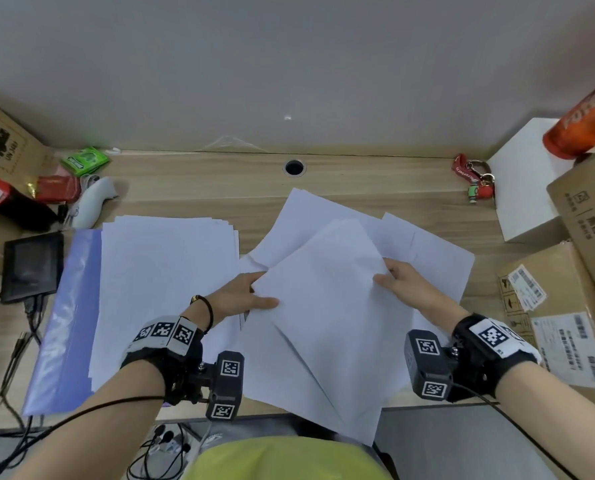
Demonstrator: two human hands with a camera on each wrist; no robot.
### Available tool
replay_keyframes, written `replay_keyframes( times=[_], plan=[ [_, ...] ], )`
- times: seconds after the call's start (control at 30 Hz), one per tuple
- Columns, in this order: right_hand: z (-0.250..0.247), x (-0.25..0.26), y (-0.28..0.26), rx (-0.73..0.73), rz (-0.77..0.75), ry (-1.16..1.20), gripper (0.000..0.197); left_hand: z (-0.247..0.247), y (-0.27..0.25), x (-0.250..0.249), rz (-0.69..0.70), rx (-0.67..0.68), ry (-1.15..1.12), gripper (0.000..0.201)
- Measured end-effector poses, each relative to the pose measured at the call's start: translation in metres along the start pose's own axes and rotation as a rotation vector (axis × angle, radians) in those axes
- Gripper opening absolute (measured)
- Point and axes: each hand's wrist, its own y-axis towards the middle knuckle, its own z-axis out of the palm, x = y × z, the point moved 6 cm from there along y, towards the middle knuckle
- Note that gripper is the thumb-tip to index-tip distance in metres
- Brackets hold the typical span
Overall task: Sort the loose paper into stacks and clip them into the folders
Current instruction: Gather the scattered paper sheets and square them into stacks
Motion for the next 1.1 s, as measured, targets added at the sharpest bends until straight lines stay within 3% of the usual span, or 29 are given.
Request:
replay_keyframes(
  times=[0.07,0.17,0.27,0.37,0.47,0.7,0.83,0.97,1.03,1.07,1.1],
  plan=[
    [-0.013,-0.013,-0.001,-0.089,0.059,0.022,0.025,-0.004,-0.001,0.002,-0.001,-0.006,0.022,0.029],
    [-0.02,-0.025,-0.003,-0.131,0.131,-0.006,0.026,-0.017,-0.004,0.002,0.005,-0.126,0.057,0.023],
    [-0.009,-0.019,-0.004,-0.017,0.135,-0.03,0.027,-0.028,-0.005,0.011,-0.028,-0.218,0.035,0.022],
    [0.016,-0.002,0.0,0.137,0.08,-0.133,0.023,-0.029,-0.004,0.015,-0.059,-0.227,0.017,0.04],
    [0.044,0.02,0.005,0.187,0.019,-0.229,0.031,-0.025,-0.008,0.009,-0.044,-0.232,-0.047,0.014],
    [0.097,0.041,0.014,0.293,-0.077,-0.263,0.023,-0.029,-0.02,-0.004,0.022,-0.218,-0.185,0.023],
    [0.087,0.049,0.007,0.315,-0.053,-0.148,0.023,-0.035,-0.022,-0.003,-0.018,-0.261,-0.247,0.02],
    [0.059,0.066,-0.012,0.385,-0.122,0.02,0.014,-0.037,-0.03,0.001,-0.061,-0.212,-0.363,0.029],
    [0.037,0.07,-0.02,0.371,-0.134,0.182,0.017,-0.039,-0.037,0.012,-0.111,-0.25,-0.413,0.057],
    [0.024,0.068,-0.021,0.34,-0.13,0.283,0.023,-0.041,-0.038,0.016,-0.121,-0.28,-0.382,0.059],
    [0.01,0.065,-0.022,0.286,-0.122,0.386,0.03,-0.038,-0.036,0.012,-0.082,-0.267,-0.361,0.033]
  ],
)
